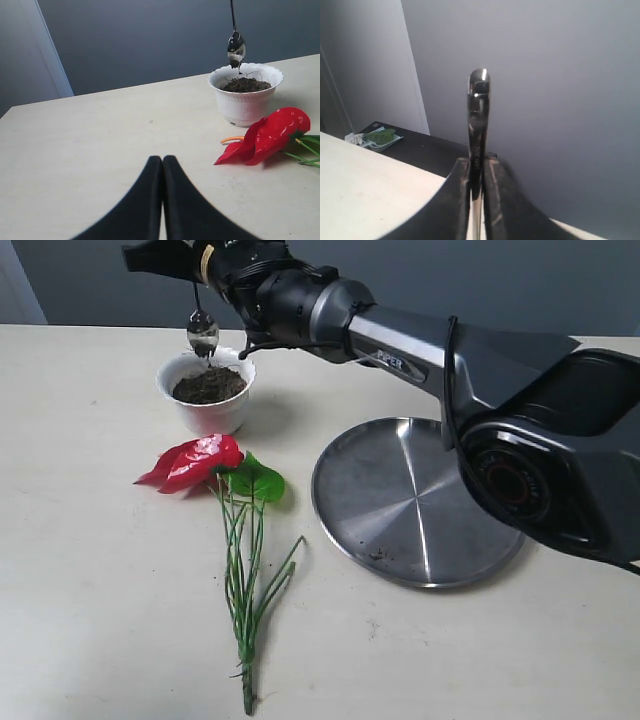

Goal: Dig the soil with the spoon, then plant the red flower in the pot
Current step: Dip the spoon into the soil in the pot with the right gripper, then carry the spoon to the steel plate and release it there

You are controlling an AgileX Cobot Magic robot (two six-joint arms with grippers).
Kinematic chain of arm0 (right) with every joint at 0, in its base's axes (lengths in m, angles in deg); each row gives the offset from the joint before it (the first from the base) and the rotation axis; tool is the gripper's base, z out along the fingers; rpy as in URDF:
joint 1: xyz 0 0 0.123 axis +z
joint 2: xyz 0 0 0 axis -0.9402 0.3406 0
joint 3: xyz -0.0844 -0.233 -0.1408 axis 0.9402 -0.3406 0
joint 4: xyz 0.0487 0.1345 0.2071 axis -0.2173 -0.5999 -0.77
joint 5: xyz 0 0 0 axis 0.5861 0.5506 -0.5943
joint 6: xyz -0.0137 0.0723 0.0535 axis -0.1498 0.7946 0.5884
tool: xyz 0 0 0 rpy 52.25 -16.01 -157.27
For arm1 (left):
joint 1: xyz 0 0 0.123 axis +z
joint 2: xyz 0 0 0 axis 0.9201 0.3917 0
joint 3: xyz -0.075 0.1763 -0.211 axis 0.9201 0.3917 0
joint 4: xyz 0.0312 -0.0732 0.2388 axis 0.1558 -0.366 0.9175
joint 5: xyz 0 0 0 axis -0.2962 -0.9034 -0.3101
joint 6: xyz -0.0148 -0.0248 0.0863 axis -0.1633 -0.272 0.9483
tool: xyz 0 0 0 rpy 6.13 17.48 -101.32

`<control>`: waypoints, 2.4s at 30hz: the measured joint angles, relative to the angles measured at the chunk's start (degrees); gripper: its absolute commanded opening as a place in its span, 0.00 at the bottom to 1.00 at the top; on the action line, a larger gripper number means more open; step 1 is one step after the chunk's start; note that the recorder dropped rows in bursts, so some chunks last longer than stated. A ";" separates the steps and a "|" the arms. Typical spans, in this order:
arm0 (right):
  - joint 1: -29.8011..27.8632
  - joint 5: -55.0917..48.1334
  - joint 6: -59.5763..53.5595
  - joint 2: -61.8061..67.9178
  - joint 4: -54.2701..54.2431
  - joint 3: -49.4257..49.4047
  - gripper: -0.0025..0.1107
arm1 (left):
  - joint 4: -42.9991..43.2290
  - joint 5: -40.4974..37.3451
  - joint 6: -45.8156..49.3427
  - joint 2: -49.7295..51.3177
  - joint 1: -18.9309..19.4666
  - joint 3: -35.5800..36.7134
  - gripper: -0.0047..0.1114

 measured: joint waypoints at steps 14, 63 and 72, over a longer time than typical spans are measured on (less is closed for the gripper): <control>0.00 1.17 0.00 3.70 0.42 0.10 0.02 | 0.00 0.00 0.00 0.00 0.00 0.00 0.04; -2.97 -55.22 -83.93 -18.36 -75.61 -3.41 0.02 | 0.00 0.00 0.00 0.00 0.00 0.00 0.04; -12.39 -55.72 -91.08 -15.89 -91.72 -8.06 0.02 | 0.00 0.00 0.00 0.00 0.00 0.00 0.04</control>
